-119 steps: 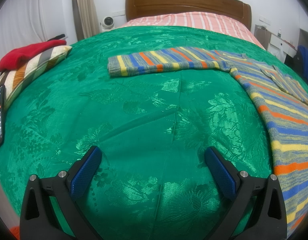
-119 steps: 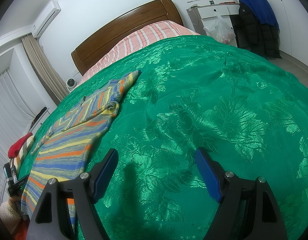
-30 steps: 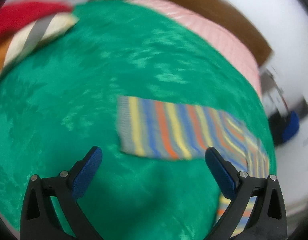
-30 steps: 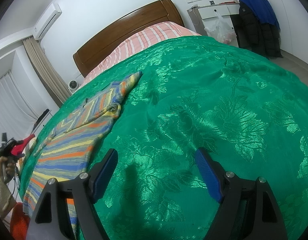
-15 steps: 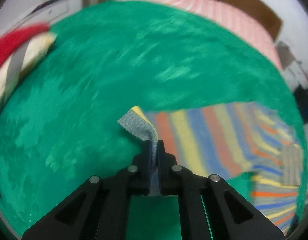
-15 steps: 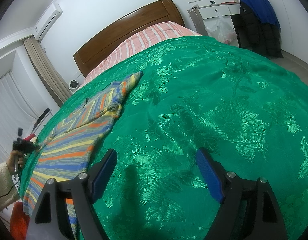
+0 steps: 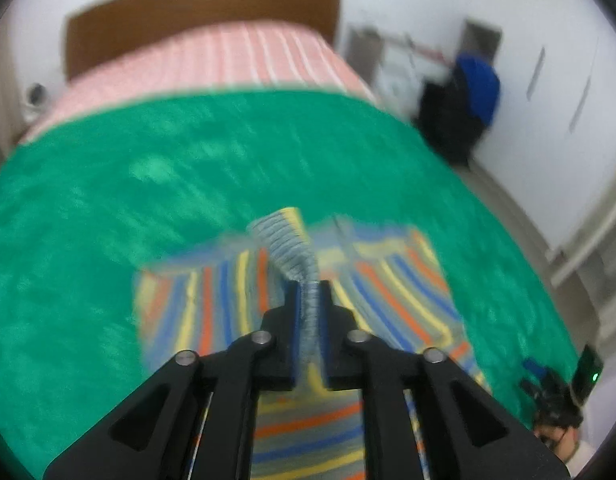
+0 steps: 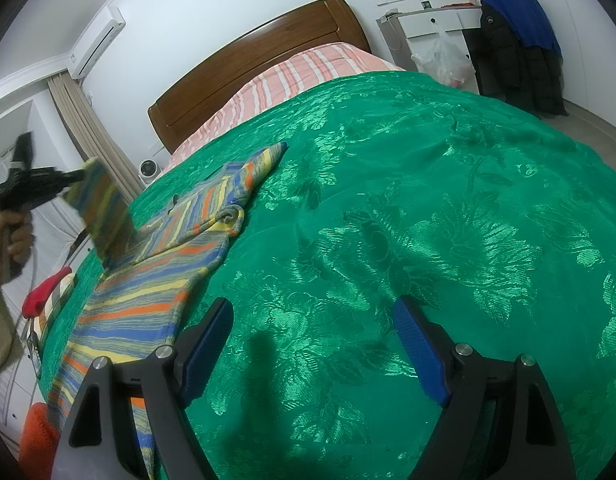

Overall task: Fold small clothes
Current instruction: 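Lay the held sleeve across the sweater body and open the left tool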

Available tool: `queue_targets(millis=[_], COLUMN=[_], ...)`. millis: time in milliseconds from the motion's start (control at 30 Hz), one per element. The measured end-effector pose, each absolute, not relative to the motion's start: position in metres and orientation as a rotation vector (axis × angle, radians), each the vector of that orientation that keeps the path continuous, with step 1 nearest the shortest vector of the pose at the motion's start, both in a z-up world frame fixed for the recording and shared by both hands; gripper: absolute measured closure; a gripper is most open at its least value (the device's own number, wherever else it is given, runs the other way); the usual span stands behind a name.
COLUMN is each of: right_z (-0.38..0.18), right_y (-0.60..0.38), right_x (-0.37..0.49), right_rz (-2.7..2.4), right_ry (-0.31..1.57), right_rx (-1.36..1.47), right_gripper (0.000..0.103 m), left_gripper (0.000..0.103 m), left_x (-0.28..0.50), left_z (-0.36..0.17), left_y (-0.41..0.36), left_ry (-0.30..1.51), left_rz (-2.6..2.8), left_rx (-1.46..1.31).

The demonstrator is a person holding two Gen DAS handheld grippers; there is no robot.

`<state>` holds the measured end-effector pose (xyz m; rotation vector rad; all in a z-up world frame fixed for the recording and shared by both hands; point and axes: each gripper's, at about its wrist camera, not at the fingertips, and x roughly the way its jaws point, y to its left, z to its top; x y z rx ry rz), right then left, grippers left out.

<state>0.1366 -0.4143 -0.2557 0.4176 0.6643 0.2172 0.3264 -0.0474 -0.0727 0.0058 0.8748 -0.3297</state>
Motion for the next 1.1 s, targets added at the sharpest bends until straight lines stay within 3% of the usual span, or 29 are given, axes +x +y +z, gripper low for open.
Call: queue_targets(millis=[33,67,100,233,333,367,400,467,633,700,800,900,1033,1067,1100], right_z=[-0.256,-0.256,-0.256,-0.256,-0.256,-0.256,-0.256,-0.256,-0.257,-0.257,-0.258,-0.258,-0.258,-0.258,-0.258], right_y=[-0.414,-0.415,-0.414,-0.414,-0.412,-0.411,-0.411,-0.411,-0.409,-0.41,-0.41,-0.408,-0.409,-0.409,-0.41], right_x=[0.136,0.136,0.136,0.137,0.14,0.14,0.141,0.141,0.143,0.142,0.142,0.143,0.143,0.143,0.143], right_rz=[0.217,0.217,0.218,0.22,0.23,0.232,0.233,0.233,0.232,0.232,0.23,0.227,0.227,0.228,0.229], right_ry=[0.664,0.664,0.664,0.663,0.665,0.666,0.667,0.667,0.666,0.666,0.667,0.667,0.666,0.665,0.664], right_rx=[0.417,0.418,0.418,0.419,0.417,0.416,0.415,0.416,0.415,0.414,0.411,0.408,0.408,0.408,0.41], right_gripper=[0.021,0.021,0.021,0.02,0.018,0.018,0.018,0.018,0.018,0.018,0.018,0.018,0.018,0.018,0.018], left_gripper=[0.056,0.034,0.029,0.028,0.028,0.032,0.052,0.054,0.043,0.02,0.015,0.015,0.021,0.026,0.052], left_x=[0.331,0.331,0.33,0.337,0.339,0.338,0.337,0.327,0.306,0.305,0.315,0.327,0.347,0.36,0.368], left_z=[-0.092,-0.102,-0.109,-0.124,-0.139,-0.158,-0.178,-0.203,-0.175,-0.166,-0.167,-0.174,-0.173,-0.179,-0.187], left_y=[-0.059,-0.064,-0.059,0.008,0.038,0.048,0.056,0.082,0.106,0.098,0.081,0.087,0.113,0.112,0.109], left_ry=[0.927,0.948,0.943,0.926,0.938,0.976,1.028,1.046,0.954,0.937,0.914,0.924,0.919,0.97,1.022], left_rz=[-0.306,-0.277,-0.258,-0.201,-0.075,-0.009,0.063,0.098,0.07,0.021,0.022,0.15,0.126,0.078,0.037], left_rx=[0.031,0.038,0.018,-0.194,-0.191,-0.125,-0.04,-0.008,-0.157,-0.141,-0.081,-0.08,-0.312,-0.322,-0.312])
